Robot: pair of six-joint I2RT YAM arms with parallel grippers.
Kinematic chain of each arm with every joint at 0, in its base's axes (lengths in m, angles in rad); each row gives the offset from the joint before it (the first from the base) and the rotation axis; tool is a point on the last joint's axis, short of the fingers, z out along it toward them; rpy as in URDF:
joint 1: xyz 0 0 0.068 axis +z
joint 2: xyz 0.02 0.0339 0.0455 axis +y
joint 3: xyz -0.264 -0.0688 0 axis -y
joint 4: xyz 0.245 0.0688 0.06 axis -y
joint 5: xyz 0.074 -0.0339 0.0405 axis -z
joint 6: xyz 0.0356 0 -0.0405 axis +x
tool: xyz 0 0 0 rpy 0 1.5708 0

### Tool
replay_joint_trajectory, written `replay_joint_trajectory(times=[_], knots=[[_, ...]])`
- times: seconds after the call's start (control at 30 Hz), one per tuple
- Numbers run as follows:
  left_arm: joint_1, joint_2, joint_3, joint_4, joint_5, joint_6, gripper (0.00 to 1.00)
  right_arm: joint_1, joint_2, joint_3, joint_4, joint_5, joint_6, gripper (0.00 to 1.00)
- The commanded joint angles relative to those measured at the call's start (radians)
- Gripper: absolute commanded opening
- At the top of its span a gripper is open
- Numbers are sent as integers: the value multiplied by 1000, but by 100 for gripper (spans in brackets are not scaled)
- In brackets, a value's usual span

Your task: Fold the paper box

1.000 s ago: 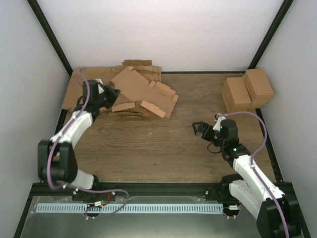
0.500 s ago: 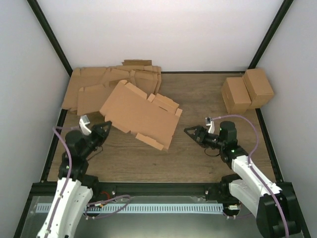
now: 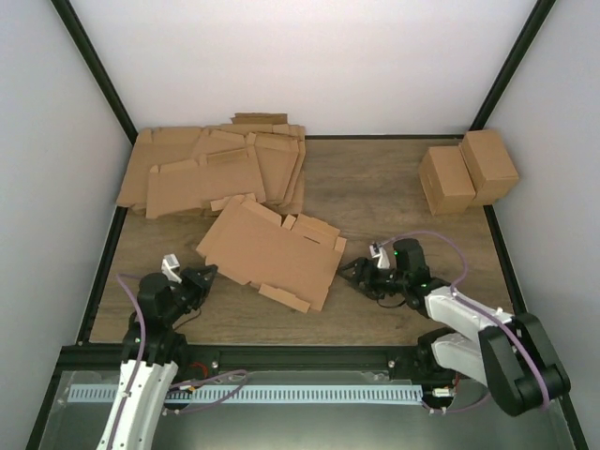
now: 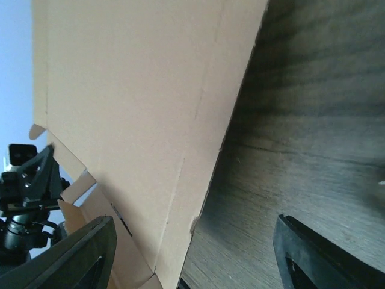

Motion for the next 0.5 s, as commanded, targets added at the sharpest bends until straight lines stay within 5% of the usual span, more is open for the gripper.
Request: replay_joint_trajectory(times=[0.0, 0.47], knots=[[0, 1, -10, -22, 16, -5, 4, 81, 88, 12, 103, 51, 35, 74], [-1, 12, -11, -91, 21, 14, 4, 207, 337, 87, 238, 142, 154, 53]])
